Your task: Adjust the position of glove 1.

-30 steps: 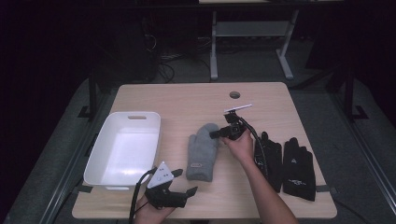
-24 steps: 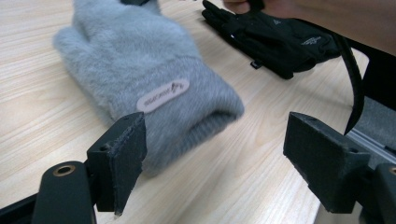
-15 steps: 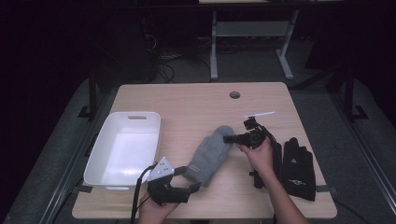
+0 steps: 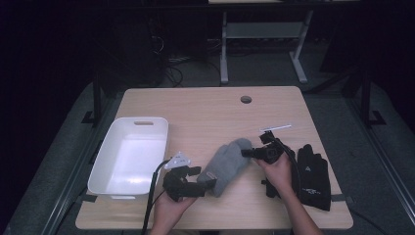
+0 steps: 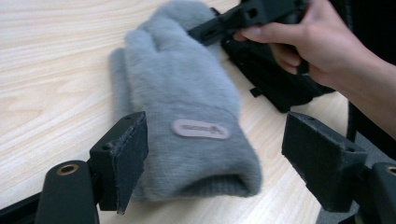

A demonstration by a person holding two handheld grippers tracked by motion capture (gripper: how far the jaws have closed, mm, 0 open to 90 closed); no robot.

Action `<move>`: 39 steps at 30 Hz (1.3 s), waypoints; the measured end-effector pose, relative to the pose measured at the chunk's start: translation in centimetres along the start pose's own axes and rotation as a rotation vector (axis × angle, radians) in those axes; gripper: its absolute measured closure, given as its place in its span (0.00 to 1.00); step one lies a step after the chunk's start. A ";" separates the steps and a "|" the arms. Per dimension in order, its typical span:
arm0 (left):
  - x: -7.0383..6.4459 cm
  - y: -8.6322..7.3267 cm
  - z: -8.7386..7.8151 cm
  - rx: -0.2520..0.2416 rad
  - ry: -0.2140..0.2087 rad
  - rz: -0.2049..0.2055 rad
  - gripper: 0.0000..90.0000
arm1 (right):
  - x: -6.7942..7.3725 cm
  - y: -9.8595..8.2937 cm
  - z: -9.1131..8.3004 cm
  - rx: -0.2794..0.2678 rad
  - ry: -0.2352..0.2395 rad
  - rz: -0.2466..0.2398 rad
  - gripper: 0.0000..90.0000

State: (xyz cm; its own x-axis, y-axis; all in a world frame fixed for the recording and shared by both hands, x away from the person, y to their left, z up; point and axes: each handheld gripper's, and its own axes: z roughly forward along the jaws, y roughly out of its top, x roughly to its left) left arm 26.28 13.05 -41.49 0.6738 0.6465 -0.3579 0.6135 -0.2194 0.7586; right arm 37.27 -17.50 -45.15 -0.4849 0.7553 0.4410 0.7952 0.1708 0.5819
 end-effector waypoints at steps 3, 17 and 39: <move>0.4 0.1 0.8 0.026 0.031 -0.038 0.25 | -0.1 -0.1 -0.1 0.007 -0.009 0.000 0.85; 2.5 -0.4 3.8 0.208 -0.024 -0.245 0.23 | -0.7 -0.6 0.0 0.007 -0.013 0.013 0.85; 4.3 -0.7 5.0 0.265 -0.275 -0.375 0.49 | -1.2 -0.9 -0.7 -0.037 0.026 0.048 0.85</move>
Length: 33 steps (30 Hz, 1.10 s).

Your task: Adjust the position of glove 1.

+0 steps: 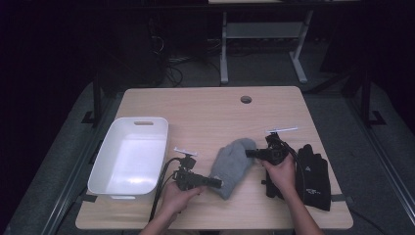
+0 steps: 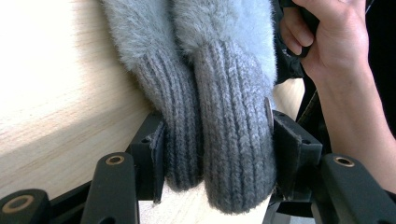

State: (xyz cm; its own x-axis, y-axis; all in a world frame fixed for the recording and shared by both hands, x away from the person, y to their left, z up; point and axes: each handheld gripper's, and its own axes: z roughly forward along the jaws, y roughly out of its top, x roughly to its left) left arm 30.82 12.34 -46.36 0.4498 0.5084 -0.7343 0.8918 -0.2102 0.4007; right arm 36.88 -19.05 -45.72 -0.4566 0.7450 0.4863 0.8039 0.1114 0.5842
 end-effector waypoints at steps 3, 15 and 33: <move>-0.2 -0.1 0.0 0.000 0.006 0.023 0.49 | 0.1 0.0 -0.5 -0.017 0.013 0.012 0.85; -1.5 -0.4 -0.7 -0.025 0.023 0.094 0.49 | 0.7 0.0 -1.8 -0.054 0.049 0.021 0.85; -3.4 0.3 -2.3 -0.042 0.040 0.162 0.48 | 1.3 0.7 -3.8 -0.095 0.122 0.057 0.85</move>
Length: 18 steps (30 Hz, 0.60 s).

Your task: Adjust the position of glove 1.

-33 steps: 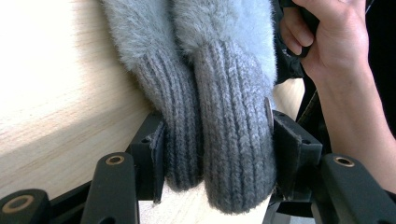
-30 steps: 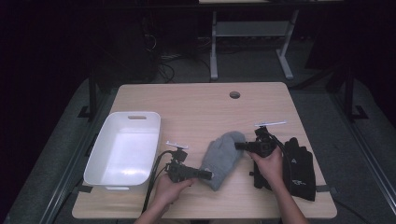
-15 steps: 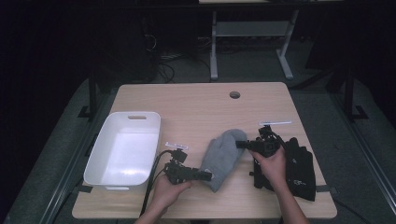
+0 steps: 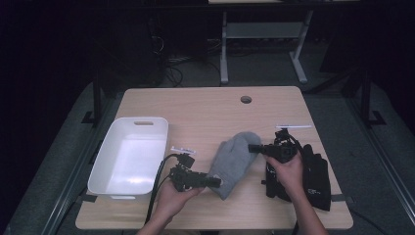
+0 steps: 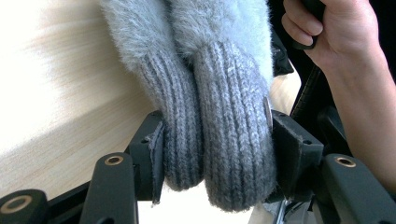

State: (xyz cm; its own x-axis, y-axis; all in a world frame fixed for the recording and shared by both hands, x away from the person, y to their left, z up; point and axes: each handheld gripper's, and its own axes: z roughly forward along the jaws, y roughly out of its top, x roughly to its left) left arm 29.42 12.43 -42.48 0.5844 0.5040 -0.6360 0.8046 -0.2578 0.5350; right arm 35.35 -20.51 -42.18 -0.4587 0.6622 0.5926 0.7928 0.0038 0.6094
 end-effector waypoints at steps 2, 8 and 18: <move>-0.1 0.1 -0.1 -0.003 -0.003 0.007 0.48 | 0.1 0.3 -0.4 -0.003 0.008 0.004 0.85; -0.7 0.8 -0.8 -0.015 -0.003 0.026 0.48 | 1.1 1.4 -1.3 -0.007 0.014 -0.008 0.85; -0.6 1.6 -2.8 -0.035 -0.001 0.034 0.48 | 2.4 3.4 -1.4 -0.012 0.076 0.008 0.85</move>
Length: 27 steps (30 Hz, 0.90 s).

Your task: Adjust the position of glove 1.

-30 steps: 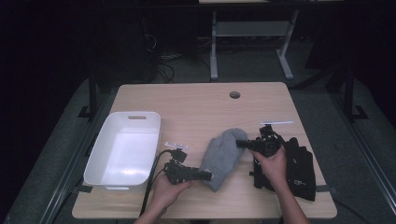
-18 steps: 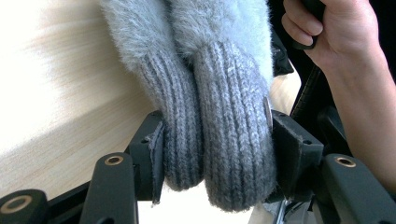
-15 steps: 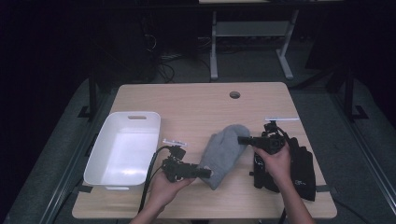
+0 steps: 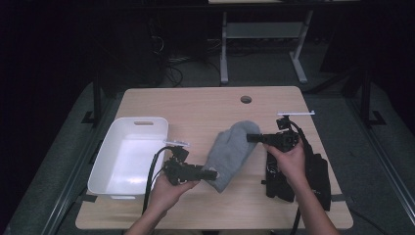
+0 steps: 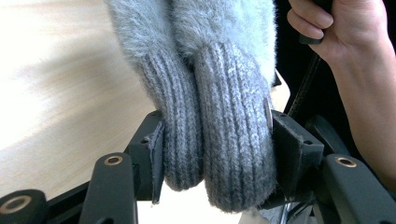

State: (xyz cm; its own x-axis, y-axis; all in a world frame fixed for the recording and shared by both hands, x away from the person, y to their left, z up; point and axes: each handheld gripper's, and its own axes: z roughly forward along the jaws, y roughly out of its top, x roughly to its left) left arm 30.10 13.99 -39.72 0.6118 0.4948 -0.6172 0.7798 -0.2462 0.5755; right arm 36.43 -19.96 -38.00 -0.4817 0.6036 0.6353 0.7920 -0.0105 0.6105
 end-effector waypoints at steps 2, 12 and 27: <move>0.1 0.2 -0.3 -0.009 -0.001 -0.002 0.48 | 0.3 0.4 0.1 0.004 0.004 -0.002 0.85; 0.3 0.9 -2.3 -0.039 0.003 0.004 0.48 | 1.7 2.4 0.9 0.005 0.023 -0.015 0.85; 0.3 1.3 -5.4 -0.084 0.023 0.020 0.48 | 4.9 5.1 2.1 0.024 0.043 -0.070 0.85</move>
State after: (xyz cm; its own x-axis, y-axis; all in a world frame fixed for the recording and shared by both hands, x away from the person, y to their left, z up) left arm 30.55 18.28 -36.27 0.6235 0.5095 -0.5930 0.7528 -0.1864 0.6313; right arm 38.89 -15.42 -32.76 -0.5515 0.5671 0.6118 0.7644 0.0500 0.6428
